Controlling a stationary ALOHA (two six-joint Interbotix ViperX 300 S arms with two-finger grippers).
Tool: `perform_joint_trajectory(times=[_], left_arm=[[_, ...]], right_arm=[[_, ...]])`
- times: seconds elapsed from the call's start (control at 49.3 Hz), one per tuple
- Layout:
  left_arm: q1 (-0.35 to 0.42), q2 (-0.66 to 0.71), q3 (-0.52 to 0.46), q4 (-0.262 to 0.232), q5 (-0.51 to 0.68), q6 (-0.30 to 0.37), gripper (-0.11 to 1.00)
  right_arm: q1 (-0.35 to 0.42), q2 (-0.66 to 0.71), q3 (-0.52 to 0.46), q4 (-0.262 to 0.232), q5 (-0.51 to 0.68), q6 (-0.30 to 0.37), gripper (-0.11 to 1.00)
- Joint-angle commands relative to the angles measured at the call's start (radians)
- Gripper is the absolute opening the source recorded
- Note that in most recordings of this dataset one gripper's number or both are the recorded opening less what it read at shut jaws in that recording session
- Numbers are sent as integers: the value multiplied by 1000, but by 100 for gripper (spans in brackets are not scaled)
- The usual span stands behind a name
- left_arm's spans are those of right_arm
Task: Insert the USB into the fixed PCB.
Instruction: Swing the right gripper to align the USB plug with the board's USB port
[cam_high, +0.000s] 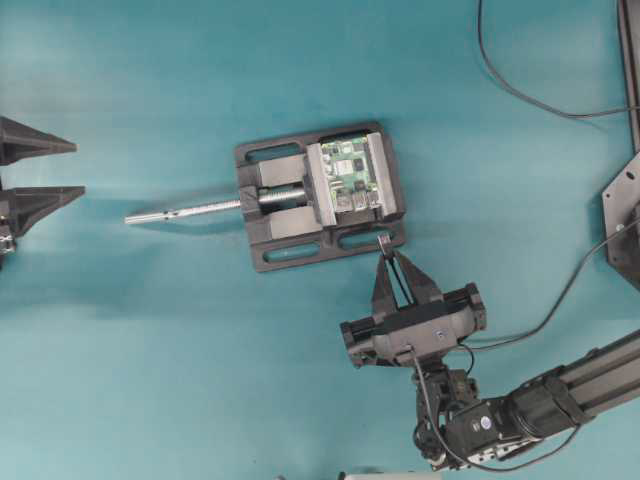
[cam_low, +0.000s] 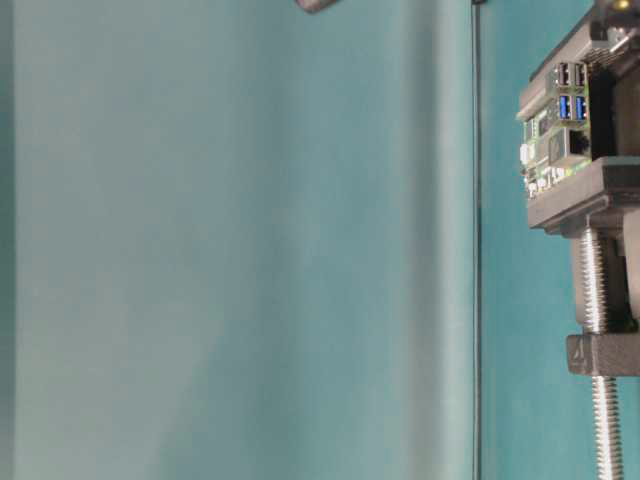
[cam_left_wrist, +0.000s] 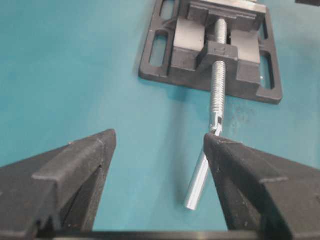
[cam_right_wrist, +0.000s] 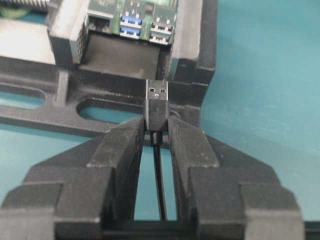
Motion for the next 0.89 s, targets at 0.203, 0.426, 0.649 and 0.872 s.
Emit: perform_joint_trajectory(times=[0.203,0.426,0.649,0.872], left_arm=[[0,6,-12,5,-5,-5,85],[0,5,-12,5,-5,-5,85],[0,5,-12,5,-5,-5,85],[0,5,-12,5,-5,-5,85]], right_arm=[[-9,-35,-12,3,-14,2,20],[-35,-38,-17,3,-12,8,20],[-55,-52,-23,2,-12,6,20],[-61,-58,-31,-3,-12,-3,20]])
